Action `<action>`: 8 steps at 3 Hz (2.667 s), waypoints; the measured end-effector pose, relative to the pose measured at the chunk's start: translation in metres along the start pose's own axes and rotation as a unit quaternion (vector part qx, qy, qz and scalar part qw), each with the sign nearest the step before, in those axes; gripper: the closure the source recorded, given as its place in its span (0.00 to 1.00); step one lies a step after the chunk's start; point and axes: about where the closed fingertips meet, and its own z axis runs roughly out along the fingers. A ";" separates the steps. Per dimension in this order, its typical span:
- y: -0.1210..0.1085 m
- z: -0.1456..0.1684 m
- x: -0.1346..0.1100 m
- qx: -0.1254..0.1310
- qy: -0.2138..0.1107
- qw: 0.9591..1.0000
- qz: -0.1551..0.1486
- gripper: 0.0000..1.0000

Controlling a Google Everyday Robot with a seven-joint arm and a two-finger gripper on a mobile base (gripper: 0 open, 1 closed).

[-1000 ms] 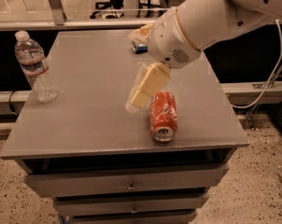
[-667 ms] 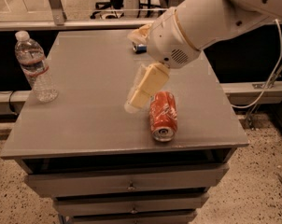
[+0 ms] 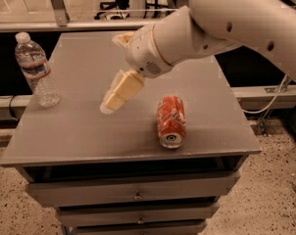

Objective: Move water bottle near redbull can

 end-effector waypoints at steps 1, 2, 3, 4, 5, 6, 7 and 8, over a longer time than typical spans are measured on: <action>-0.019 0.050 -0.014 0.004 -0.051 0.999 0.004 0.00; -0.035 0.094 -0.026 0.001 -0.095 0.995 0.021 0.00; -0.040 0.126 -0.040 -0.013 -0.131 0.990 0.046 0.00; -0.039 0.152 -0.058 -0.036 -0.166 0.983 0.069 0.00; -0.033 0.172 -0.077 -0.059 -0.195 0.976 0.080 0.00; -0.031 0.189 -0.091 -0.065 -0.220 0.970 0.082 0.12; -0.037 0.202 -0.097 -0.039 -0.238 0.967 0.085 0.43; -0.043 0.202 -0.096 -0.023 -0.244 0.965 0.091 0.65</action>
Offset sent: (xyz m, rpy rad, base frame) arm 0.0855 0.1298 -0.0368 0.3130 0.0469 0.0295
